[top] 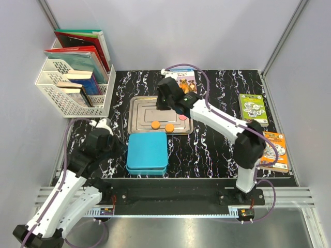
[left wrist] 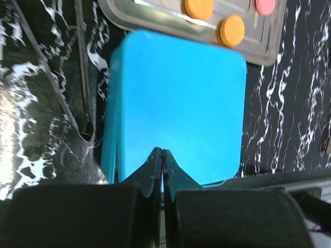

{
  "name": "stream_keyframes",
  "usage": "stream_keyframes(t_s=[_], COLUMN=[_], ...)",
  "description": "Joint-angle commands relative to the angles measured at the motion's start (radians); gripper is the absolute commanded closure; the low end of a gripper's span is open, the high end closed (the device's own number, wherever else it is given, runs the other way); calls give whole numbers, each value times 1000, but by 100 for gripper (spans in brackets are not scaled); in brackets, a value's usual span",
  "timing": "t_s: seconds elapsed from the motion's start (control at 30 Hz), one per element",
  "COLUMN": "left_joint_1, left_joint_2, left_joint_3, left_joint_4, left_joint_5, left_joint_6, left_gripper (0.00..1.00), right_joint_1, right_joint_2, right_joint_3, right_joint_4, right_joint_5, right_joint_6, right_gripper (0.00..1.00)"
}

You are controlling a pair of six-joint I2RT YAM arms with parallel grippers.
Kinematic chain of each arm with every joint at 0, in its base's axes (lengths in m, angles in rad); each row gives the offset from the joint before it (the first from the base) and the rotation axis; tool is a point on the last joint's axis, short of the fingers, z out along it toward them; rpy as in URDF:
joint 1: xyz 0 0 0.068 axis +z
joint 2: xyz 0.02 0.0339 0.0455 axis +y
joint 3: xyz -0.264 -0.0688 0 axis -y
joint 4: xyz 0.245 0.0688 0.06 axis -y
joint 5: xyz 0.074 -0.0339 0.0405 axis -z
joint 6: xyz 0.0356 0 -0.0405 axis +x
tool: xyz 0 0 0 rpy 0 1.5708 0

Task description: Pack the cookies

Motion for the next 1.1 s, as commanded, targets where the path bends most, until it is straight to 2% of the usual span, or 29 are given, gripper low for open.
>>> stream_keyframes(t_s=[0.0,0.2,0.47,0.73,0.9,1.07], left_joint_1=[-48,-175,-396,-502,-580,-589], left_joint_2=[-1,-10,62,52,155,207], left_joint_3=[-46,-43,-69,-63,-77,-104], left_joint_4=[45,22,8,-11,-12,42], left_joint_5=[50,35,-48,-37,-56,-27], left_joint_6=[-55,-78,-170,-184,-205,-201], left_gripper=[100,100,100,100,100,100], right_joint_1=[-6,-7,-7,-6,-6,-6], right_joint_2=[123,210,227,256,288,309], right_joint_3=[179,259,236,243,259,272], right_joint_4=[-262,-343,-354,-353,-350,-349], right_joint_5=[-72,-100,-147,-186,-224,-247], right_joint_6=[-89,-123,-138,-163,-160,-158], right_gripper=[100,100,100,100,100,100])
